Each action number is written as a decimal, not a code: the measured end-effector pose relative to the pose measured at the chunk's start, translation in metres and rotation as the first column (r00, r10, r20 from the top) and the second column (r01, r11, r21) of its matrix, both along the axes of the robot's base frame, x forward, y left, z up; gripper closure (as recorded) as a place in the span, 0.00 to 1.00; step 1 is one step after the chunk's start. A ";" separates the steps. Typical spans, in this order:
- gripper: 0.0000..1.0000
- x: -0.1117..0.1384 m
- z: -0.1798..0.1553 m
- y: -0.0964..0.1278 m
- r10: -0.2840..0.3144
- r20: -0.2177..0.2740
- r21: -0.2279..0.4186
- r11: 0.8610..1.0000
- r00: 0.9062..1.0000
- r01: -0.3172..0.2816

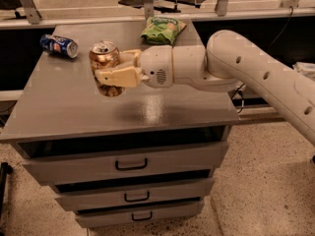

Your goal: Move orange can near green rice chip bag

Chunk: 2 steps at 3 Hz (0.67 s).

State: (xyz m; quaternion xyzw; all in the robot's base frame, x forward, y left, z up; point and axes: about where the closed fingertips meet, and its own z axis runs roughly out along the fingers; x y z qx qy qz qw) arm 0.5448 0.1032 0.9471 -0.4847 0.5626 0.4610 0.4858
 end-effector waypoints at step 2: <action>1.00 0.004 0.012 -0.004 0.006 0.040 -0.022 1.000 0.999 -0.005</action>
Offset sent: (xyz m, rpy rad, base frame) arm 0.0178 -0.0199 0.0416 -0.0657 -0.1298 0.0010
